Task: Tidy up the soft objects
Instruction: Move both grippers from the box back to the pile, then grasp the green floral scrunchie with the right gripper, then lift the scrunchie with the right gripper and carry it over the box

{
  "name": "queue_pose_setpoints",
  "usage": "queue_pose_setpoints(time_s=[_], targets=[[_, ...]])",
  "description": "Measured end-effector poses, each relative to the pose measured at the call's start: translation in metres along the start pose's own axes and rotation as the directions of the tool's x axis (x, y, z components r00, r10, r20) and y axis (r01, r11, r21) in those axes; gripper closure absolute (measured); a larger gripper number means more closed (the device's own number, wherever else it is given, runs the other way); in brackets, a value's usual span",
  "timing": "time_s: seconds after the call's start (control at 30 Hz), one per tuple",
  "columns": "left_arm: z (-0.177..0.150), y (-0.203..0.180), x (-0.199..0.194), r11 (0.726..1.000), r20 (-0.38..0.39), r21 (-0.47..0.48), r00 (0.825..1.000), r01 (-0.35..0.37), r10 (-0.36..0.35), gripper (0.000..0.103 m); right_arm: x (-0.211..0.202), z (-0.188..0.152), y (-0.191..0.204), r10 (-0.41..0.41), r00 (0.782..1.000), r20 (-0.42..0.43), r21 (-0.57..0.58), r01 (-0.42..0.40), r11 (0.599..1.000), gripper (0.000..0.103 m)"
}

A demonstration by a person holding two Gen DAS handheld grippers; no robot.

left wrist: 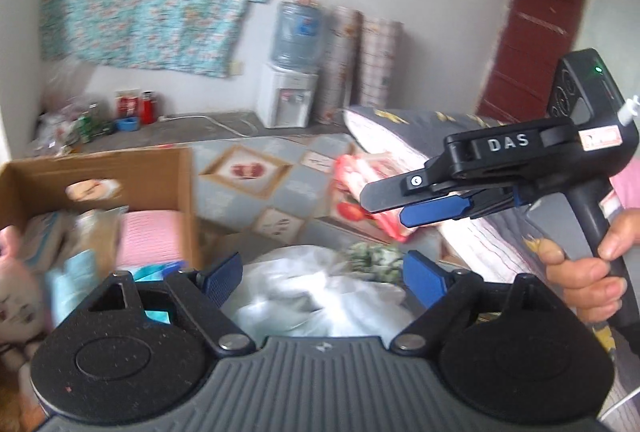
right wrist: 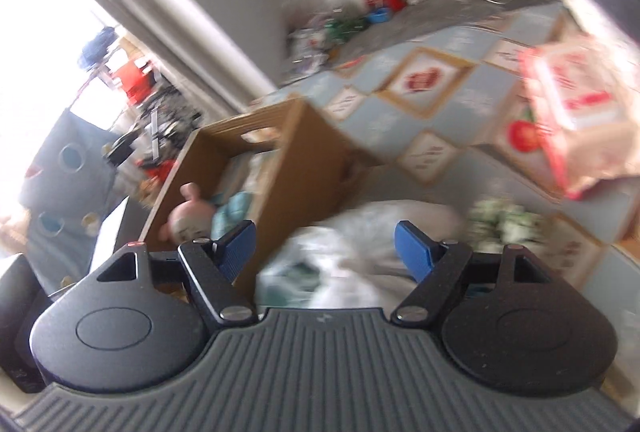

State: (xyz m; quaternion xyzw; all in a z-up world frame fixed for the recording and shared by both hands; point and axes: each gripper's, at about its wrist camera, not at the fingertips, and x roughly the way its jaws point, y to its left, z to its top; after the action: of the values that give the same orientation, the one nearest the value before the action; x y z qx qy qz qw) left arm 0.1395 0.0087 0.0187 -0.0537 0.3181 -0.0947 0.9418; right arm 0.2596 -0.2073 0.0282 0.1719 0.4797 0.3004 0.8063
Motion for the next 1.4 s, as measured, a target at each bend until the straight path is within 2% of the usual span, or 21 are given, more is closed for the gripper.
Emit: queue_pose_setpoints(time_s=[0.2, 0.37, 0.5, 0.63, 0.67, 0.73, 0.77, 0.83, 1.03, 1.27, 1.4], targets=[[0.004, -0.051, 0.083, 0.986, -0.095, 0.155, 0.995, 0.054, -0.04, 0.017, 0.012, -0.009, -0.088, -0.081, 0.996, -0.035, 0.115, 0.084, 0.99, 0.03], [0.005, -0.07, 0.143, 0.965, -0.187, 0.25, 0.982, 0.075, -0.028, 0.03, 0.051, -0.004, -0.127, -0.101, 0.991, -0.087, 0.148, 0.113, 0.982, 0.037], [0.005, -0.07, 0.183, 0.962, -0.287, 0.252, 0.958, 0.104, -0.028, 0.038, 0.076, 0.0, -0.151, -0.092, 0.987, -0.135, 0.18, 0.116, 0.977, 0.044], [0.0, -0.066, 0.21, 0.966, -0.389, 0.227, 0.921, 0.122, -0.024, 0.044, 0.091, -0.002, -0.165, -0.053, 0.987, -0.154, 0.213, 0.085, 0.973, 0.054], [-0.001, -0.066, 0.216, 0.969, -0.416, 0.216, 0.909, 0.117, -0.017, 0.049, 0.092, -0.002, -0.165, -0.054, 0.987, -0.152, 0.212, 0.086, 0.973, 0.056], [-0.005, -0.063, 0.225, 0.976, -0.45, 0.194, 0.893, 0.098, 0.0, 0.055, 0.092, -0.004, -0.165, -0.056, 0.987, -0.148, 0.205, 0.086, 0.975, 0.07], [-0.007, -0.063, 0.228, 0.978, -0.456, 0.188, 0.89, 0.089, 0.006, 0.058, 0.094, -0.006, -0.165, -0.053, 0.987, -0.15, 0.205, 0.083, 0.975, 0.073], [-0.011, -0.062, 0.227, 0.979, -0.449, 0.188, 0.894, 0.08, 0.013, 0.062, 0.094, -0.01, -0.168, -0.037, 0.989, -0.146, 0.214, 0.069, 0.974, 0.08], [-0.01, -0.066, 0.216, 0.977, -0.412, 0.205, 0.911, 0.064, 0.027, 0.08, 0.084, -0.015, -0.169, -0.013, 0.994, -0.104, 0.247, 0.039, 0.968, 0.088], [0.004, -0.077, 0.184, 0.978, -0.318, 0.189, 0.948, 0.092, -0.028, 0.082, 0.043, -0.012, -0.144, -0.016, 1.0, -0.008, 0.215, 0.017, 0.976, 0.088], [0.013, -0.082, 0.156, 0.98, -0.263, 0.169, 0.963, 0.109, -0.062, 0.082, 0.012, -0.012, -0.123, -0.008, 0.999, 0.045, 0.187, 0.0, 0.982, 0.088]])
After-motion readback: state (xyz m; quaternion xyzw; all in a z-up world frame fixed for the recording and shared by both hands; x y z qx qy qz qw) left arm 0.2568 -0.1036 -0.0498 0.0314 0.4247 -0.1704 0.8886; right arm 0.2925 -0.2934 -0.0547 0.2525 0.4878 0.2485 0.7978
